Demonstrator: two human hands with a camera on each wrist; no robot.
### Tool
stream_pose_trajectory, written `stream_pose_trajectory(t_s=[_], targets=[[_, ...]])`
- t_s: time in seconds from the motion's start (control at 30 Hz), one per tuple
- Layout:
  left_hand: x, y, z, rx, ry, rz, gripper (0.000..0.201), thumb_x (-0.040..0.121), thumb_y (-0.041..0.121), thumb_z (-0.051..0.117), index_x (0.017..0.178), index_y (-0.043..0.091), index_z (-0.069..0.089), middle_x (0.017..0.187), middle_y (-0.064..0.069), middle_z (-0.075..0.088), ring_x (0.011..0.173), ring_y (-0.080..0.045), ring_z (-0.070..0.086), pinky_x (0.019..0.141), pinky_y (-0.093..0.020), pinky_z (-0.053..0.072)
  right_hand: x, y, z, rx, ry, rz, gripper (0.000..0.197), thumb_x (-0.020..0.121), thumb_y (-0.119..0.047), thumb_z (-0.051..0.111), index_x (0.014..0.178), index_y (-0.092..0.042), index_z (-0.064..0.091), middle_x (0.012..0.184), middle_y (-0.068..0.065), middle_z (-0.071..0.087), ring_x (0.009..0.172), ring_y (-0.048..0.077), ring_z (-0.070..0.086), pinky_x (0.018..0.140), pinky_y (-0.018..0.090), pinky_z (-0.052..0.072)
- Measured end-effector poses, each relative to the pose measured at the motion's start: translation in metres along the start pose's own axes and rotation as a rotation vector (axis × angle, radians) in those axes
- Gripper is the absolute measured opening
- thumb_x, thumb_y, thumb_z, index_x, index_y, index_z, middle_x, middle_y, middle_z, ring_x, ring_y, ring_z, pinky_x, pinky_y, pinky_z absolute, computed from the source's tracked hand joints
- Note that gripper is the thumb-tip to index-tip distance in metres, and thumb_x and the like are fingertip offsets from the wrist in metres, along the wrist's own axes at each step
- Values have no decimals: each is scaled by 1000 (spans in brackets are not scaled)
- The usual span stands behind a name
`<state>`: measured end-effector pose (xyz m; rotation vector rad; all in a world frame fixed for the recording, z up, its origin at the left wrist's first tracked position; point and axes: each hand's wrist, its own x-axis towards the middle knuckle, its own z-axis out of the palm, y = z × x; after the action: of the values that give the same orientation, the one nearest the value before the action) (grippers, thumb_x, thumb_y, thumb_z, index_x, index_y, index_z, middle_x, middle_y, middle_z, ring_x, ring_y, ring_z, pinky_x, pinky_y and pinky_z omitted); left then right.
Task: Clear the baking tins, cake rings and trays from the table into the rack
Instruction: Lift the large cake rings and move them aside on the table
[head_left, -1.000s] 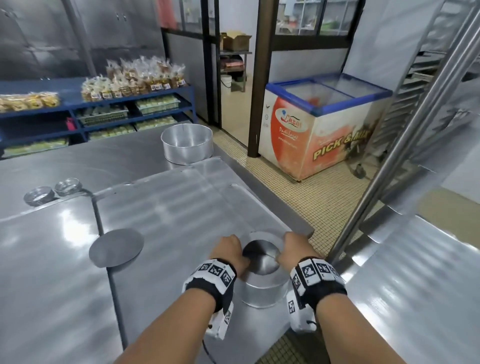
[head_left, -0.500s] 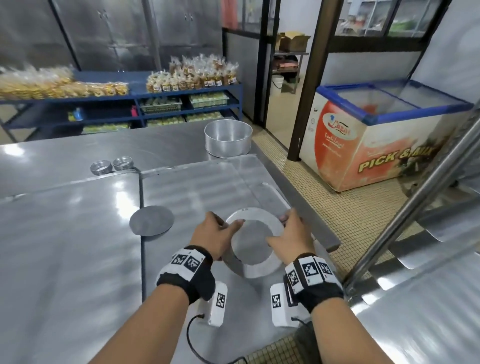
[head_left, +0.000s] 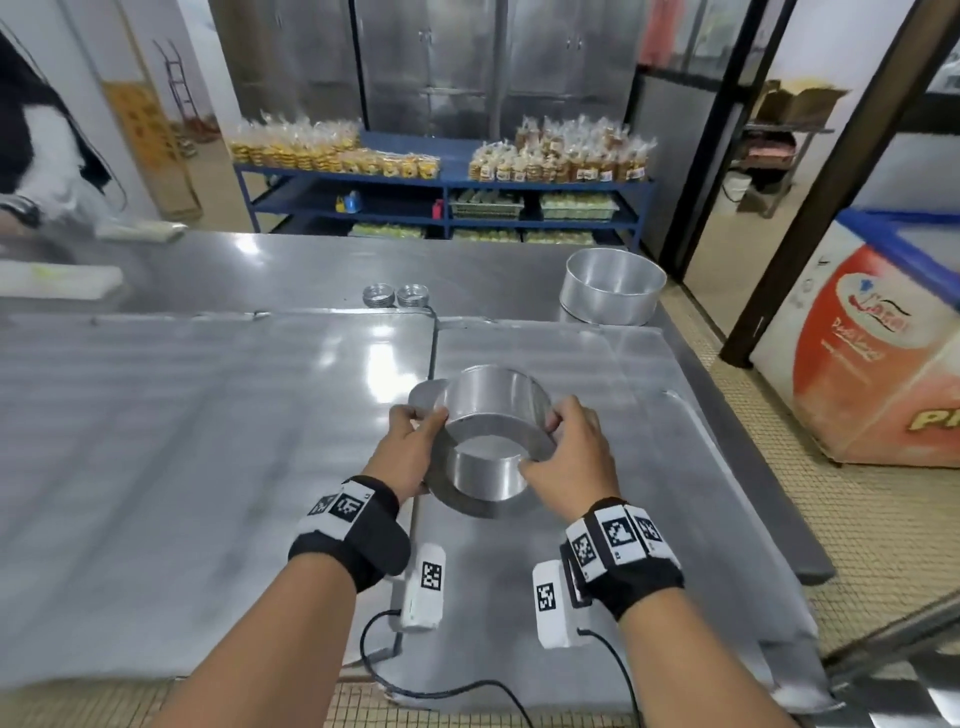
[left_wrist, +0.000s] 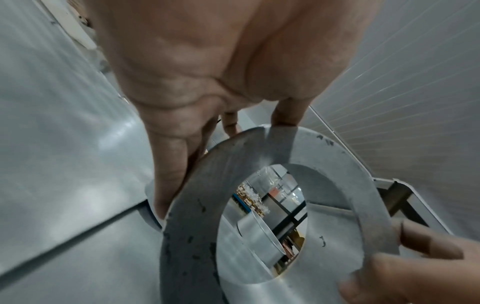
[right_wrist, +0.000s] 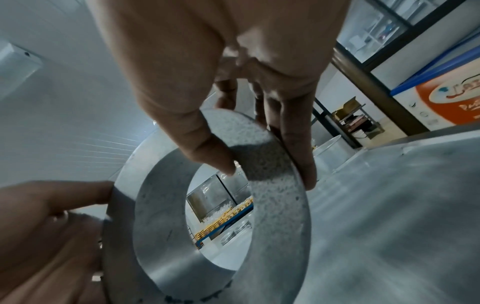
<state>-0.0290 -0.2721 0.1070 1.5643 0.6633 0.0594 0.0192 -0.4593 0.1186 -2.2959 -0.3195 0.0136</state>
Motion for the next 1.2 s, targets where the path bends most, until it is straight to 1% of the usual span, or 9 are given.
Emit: stream_pose_trajectory(t_s=[0.1, 0.27, 0.33, 0.43, 0.5, 0.67, 0.77, 0.93, 1.2], targets=[[2, -6, -33, -102, -20, 38, 43, 101, 36, 49, 141, 30, 35, 106, -2, 64, 93, -24, 64, 93, -47, 52, 6, -15, 24, 202, -92, 9, 35, 69, -14, 72, 83, -28, 44, 107, -4, 47, 83, 16, 57, 62, 25, 42], [6, -18, -90, -268, -31, 75, 71, 73, 20, 58, 143, 24, 45, 91, 3, 61, 66, -11, 57, 60, -23, 46, 13, -42, 67, 750, -122, 224, 29, 71, -24, 62, 99, -29, 59, 111, 5, 61, 88, 18, 58, 70, 30, 46], [10, -24, -110, -310, -29, 82, 72, 68, 10, 53, 139, 22, 51, 95, 1, 61, 62, -11, 56, 54, -21, 46, 15, -50, 88, 794, -119, 294, 30, 77, -45, 66, 101, -27, 65, 106, 6, 67, 88, 19, 63, 75, 35, 52], [18, -34, -135, -350, -44, 59, 45, 79, 22, 57, 124, 25, 65, 100, 4, 67, 83, -21, 55, 63, -29, 42, 22, -54, 125, 643, -83, 344, 66, 62, -86, 62, 84, -24, 71, 88, 6, 74, 86, 26, 71, 85, 51, 57], [24, -41, -150, -354, -29, 38, 34, 95, 43, 53, 119, 25, 69, 104, 7, 72, 93, -20, 60, 73, -30, 44, 23, -56, 146, 591, -44, 388, 71, 57, -91, 61, 84, -26, 73, 80, 5, 75, 83, 28, 72, 83, 51, 58], [51, -63, -180, -284, 78, 108, 49, 82, 46, 62, 126, 23, 64, 135, -8, 59, 122, -25, 59, 103, -40, 48, 20, -75, 177, 577, -19, 374, 34, 55, -56, 75, 78, -32, 77, 76, -4, 76, 80, 23, 73, 78, 47, 61], [63, -81, -193, -276, 102, 120, 39, 95, 25, 56, 134, 21, 57, 142, -9, 49, 124, -25, 55, 94, -33, 49, 21, -79, 194, 564, -28, 397, 8, 59, -37, 77, 66, -36, 76, 72, -6, 75, 79, 20, 73, 79, 45, 61], [75, -112, -201, -291, 125, 114, 40, 98, 6, 48, 134, 23, 54, 137, -10, 55, 119, -28, 59, 84, -32, 52, 22, -74, 214, 498, -69, 413, 16, 56, -18, 74, 65, -31, 76, 70, -2, 75, 73, 22, 73, 74, 47, 62], [81, -126, -200, -206, 273, 104, 42, 97, 2, 45, 133, 20, 56, 134, -5, 56, 122, -23, 54, 103, -38, 46, 37, -66, 231, 458, -158, 403, 24, 56, -10, 75, 78, -20, 74, 79, 4, 74, 76, 24, 73, 71, 46, 62]])
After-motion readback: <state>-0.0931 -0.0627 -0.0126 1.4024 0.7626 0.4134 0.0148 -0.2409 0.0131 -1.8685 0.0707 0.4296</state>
